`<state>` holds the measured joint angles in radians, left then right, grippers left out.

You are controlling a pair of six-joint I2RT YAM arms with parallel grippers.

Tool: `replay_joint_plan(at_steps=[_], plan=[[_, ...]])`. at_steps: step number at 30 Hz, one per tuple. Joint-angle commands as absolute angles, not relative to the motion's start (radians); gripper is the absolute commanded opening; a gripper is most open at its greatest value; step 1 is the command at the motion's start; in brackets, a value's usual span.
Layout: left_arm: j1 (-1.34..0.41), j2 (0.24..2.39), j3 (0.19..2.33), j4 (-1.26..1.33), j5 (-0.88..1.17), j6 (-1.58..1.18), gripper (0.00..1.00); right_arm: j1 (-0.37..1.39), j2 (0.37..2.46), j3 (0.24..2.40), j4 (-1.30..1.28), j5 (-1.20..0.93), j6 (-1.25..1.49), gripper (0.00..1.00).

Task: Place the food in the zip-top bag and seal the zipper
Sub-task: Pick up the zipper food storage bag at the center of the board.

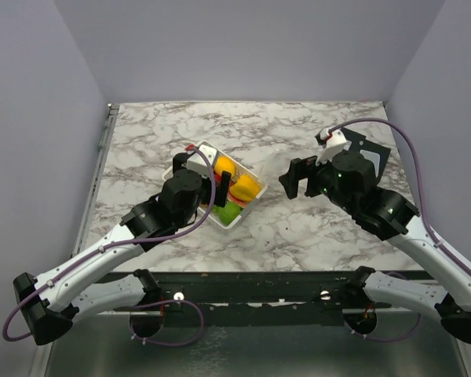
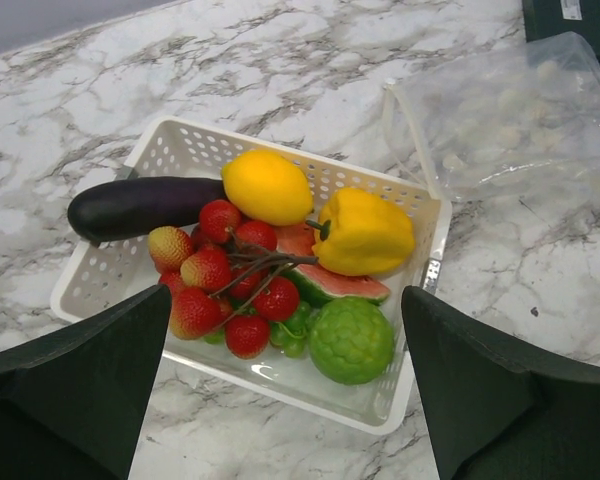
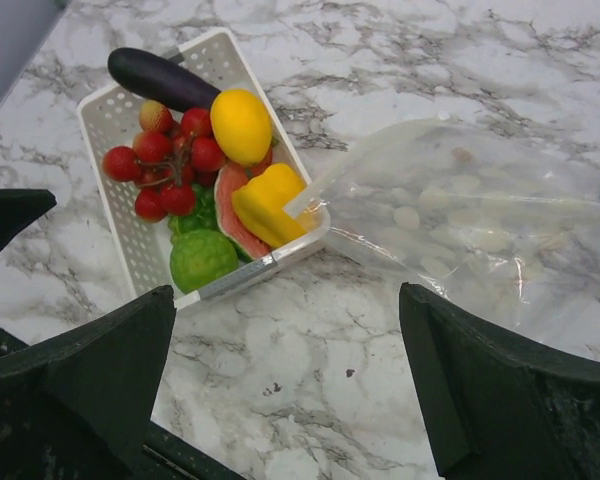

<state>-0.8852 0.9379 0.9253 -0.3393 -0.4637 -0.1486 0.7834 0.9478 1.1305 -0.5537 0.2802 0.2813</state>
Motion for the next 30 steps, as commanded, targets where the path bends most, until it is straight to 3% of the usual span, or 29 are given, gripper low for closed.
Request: replay_joint_plan(at_steps=[1,15,30], plan=[[-0.887,0.928,0.94,-0.367,-0.586,-0.155,0.99,0.784,0.998,1.174,-0.596,0.188,0.248,1.0],[-0.888,0.875,0.934,-0.374,-0.693,-0.174,0.99,0.784,1.189,1.256,-0.596,0.14,0.255,0.95],[-0.887,0.828,0.924,-0.373,-0.699,-0.184,0.99,0.784,1.479,1.429,-0.695,0.392,0.261,0.92]])
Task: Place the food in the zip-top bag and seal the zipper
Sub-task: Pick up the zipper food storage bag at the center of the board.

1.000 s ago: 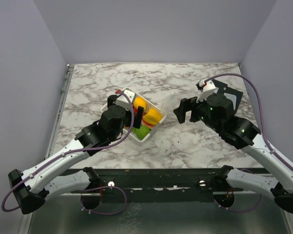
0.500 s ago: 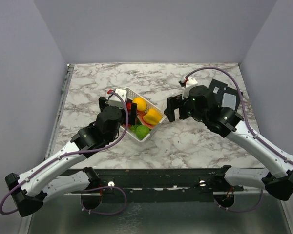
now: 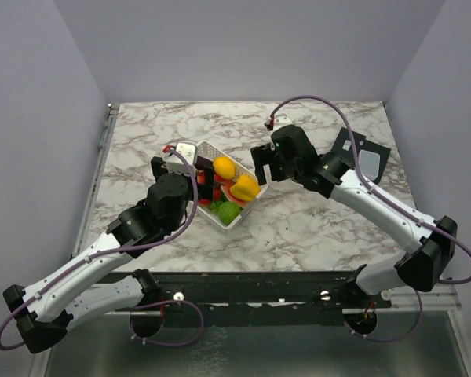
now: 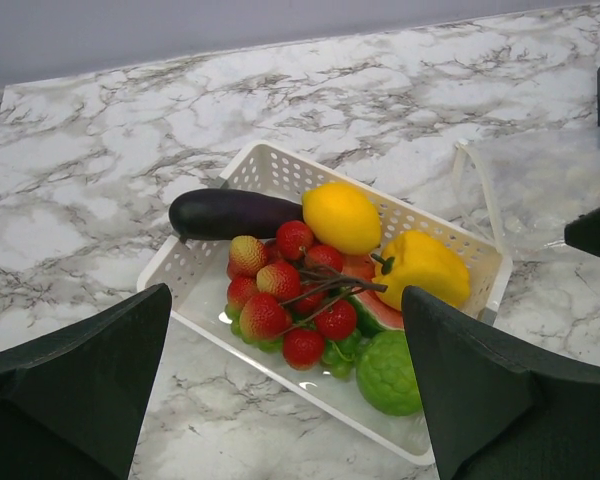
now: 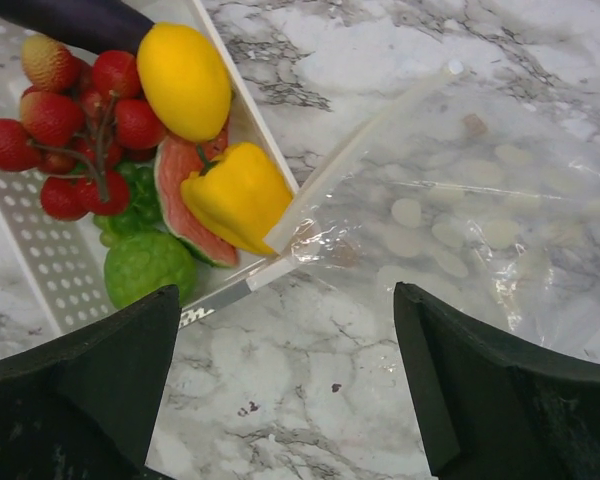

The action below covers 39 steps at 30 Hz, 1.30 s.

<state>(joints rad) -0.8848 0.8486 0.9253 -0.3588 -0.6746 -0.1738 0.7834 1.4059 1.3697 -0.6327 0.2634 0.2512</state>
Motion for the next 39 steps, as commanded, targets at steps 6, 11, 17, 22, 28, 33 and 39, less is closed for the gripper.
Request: replay_joint_plan(at_steps=[6,11,17,22,28,33,39], plan=[[-0.887,0.821,0.925,-0.373,-0.692,-0.187,0.99,0.784,1.617,1.521,-0.735,0.516,0.293,0.9],[-0.887,0.811,0.923,-0.373,-0.684,-0.189,0.99,0.782,1.733,1.608,-0.756,0.577,0.309,0.88],[-0.888,0.792,0.919,-0.371,-0.701,-0.192,0.99,0.771,1.863,1.706,-0.795,0.605,0.306,0.83],[-0.887,0.778,0.917,-0.371,-0.708,-0.198,0.99,0.759,1.954,1.769,-0.823,0.643,0.301,0.81],[-0.887,0.768,0.913,-0.372,-0.694,-0.203,0.99,0.749,2.04,1.825,-0.851,0.679,0.3,0.79],[-0.888,0.757,0.914,-0.37,-0.689,-0.207,0.99,0.744,2.104,1.879,-0.888,0.738,0.297,0.76],[-0.887,0.744,0.914,-0.37,-0.682,-0.209,0.99,0.731,2.149,1.898,-0.9,0.757,0.294,0.72]])
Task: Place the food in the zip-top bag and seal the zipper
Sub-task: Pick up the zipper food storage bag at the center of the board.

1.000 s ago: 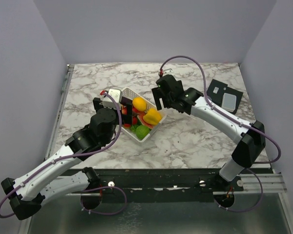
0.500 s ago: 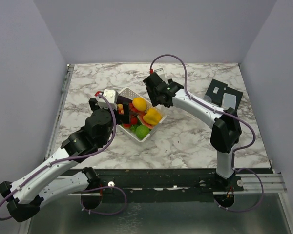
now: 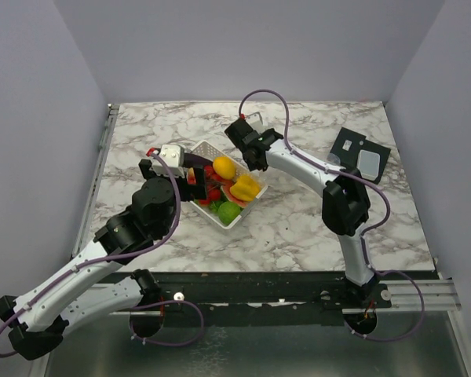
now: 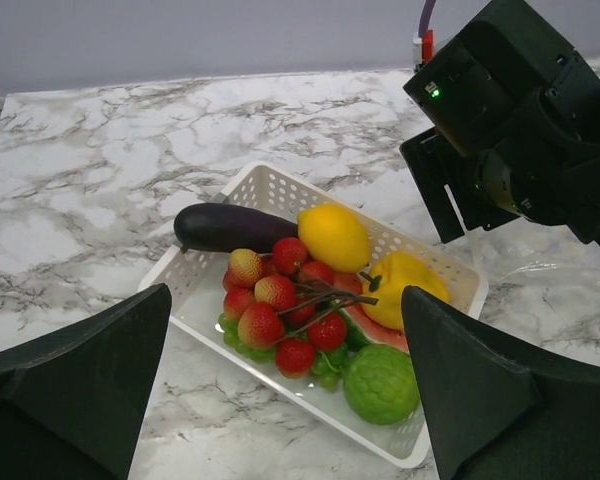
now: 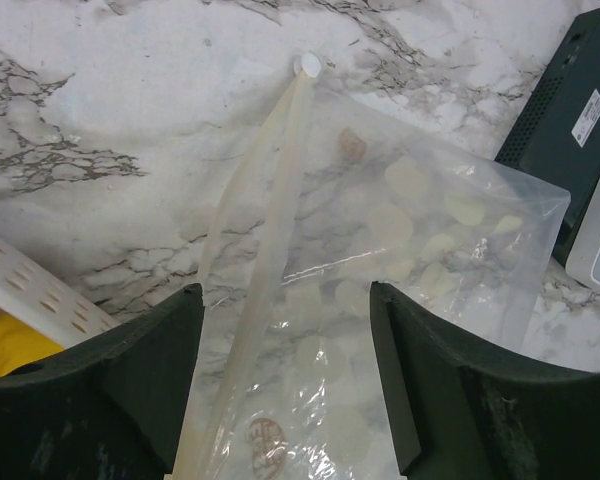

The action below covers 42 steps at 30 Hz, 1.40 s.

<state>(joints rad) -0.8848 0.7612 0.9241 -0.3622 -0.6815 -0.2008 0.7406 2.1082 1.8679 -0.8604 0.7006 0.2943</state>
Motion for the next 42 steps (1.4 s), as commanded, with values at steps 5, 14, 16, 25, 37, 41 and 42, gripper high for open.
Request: replay_joint_plan(at_steps=[5,14,16,25,37,41,42], plan=[[-0.887,0.72,0.902,-0.371,-0.683,-0.209,0.99,0.73,2.173,1.895,-0.9,0.787,0.3,0.66],[-0.887,0.71,0.9,-0.37,-0.687,-0.209,0.99,0.729,2.217,1.919,-0.927,0.805,0.31,0.45],[-0.886,0.71,0.9,-0.37,-0.687,-0.209,0.99,0.729,2.214,1.919,-0.924,0.807,0.312,0.38],[-0.887,0.717,0.899,-0.368,-0.681,-0.209,0.99,0.73,2.177,1.928,-0.938,0.824,0.319,0.01],[-0.887,0.744,0.898,-0.368,-0.676,-0.209,0.99,0.73,1.976,1.814,-0.871,0.855,0.305,0.01],[-0.887,0.761,0.902,-0.367,-0.651,-0.212,0.99,0.73,1.901,1.759,-0.837,0.843,0.3,0.01],[-0.887,0.764,0.902,-0.366,-0.64,-0.215,0.99,0.729,1.877,1.738,-0.821,0.834,0.298,0.01]])
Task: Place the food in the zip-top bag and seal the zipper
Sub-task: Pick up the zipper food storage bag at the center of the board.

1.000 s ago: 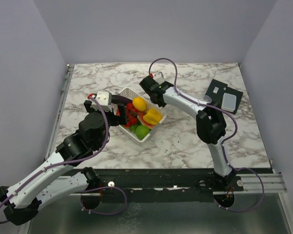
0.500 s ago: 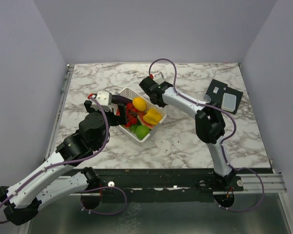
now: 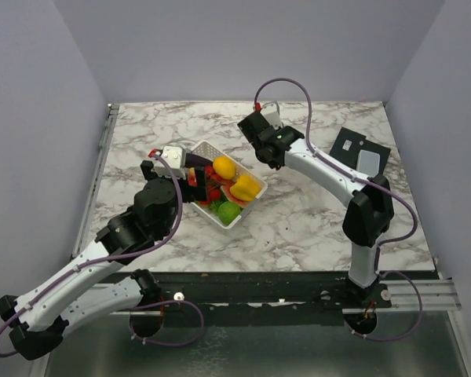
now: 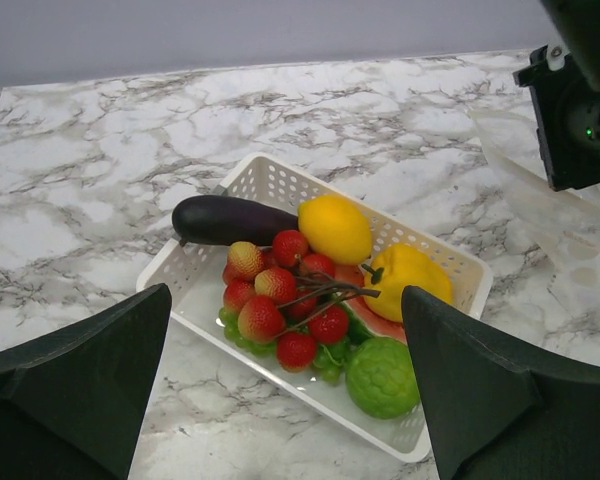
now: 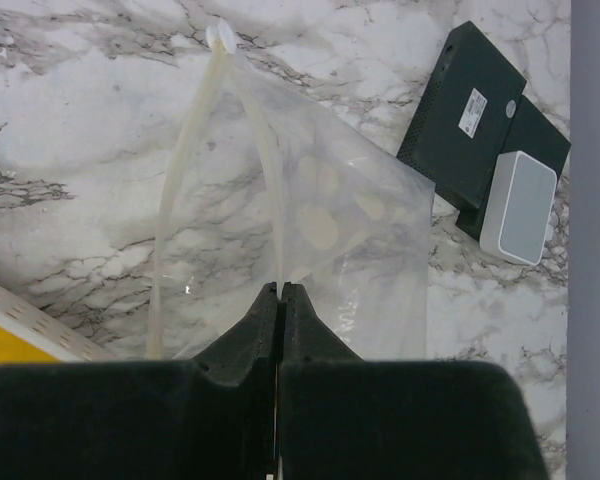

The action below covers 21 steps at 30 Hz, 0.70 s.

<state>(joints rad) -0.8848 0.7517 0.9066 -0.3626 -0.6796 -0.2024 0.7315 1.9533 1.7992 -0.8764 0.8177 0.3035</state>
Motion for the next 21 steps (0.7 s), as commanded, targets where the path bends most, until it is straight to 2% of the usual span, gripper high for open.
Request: replay_joint_plan(at_steps=[1,13,21], plan=[[-0.886,0.767,0.901,-0.361,-0.631,-0.22,0.99,0.729,1.854,1.714,-0.804,0.822,0.292,0.01],[-0.885,0.844,0.944,-0.349,-0.474,-0.375,0.99,0.761,1.586,1.421,-0.572,0.74,0.177,0.01],[-0.885,0.925,0.963,-0.306,-0.385,-0.524,0.99,0.782,1.353,1.183,-0.375,0.609,0.092,0.01]])
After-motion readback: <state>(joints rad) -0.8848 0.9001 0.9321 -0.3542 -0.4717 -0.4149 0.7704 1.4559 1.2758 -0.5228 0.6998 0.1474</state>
